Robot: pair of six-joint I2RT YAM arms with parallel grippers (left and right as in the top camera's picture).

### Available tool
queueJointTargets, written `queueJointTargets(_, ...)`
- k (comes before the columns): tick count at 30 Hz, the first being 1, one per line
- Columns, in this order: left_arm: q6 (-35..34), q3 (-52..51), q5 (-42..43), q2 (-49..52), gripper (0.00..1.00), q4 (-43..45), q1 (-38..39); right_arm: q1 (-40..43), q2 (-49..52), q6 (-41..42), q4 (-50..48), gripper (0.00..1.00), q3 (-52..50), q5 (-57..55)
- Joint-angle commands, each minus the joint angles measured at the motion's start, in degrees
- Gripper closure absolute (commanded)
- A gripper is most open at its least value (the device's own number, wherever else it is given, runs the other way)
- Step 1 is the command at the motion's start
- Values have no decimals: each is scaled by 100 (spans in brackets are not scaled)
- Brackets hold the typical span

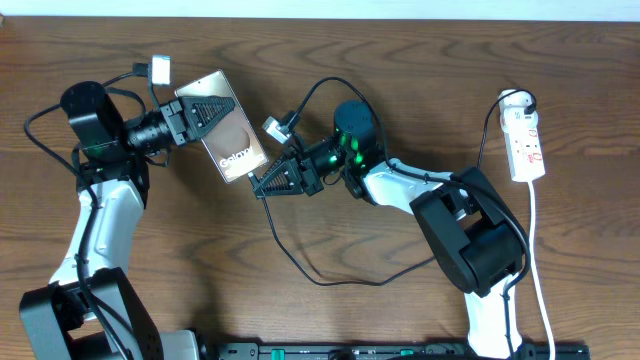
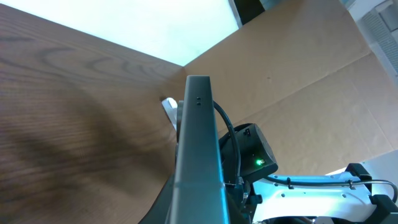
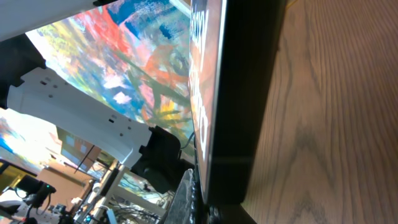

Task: Plug charger to phone and switch on socket

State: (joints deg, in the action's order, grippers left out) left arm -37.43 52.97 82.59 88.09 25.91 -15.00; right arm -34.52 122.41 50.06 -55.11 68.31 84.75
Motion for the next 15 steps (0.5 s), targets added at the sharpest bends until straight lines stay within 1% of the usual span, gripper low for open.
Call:
queueJointTargets(1,28,74,179,-48,93,24,-24,-2,9,-85,-17,99,107,-42)
queueJointTargets(15,-101,74,33,-48,92,24,-17,-7,9,-83,-13,99,107,-87)
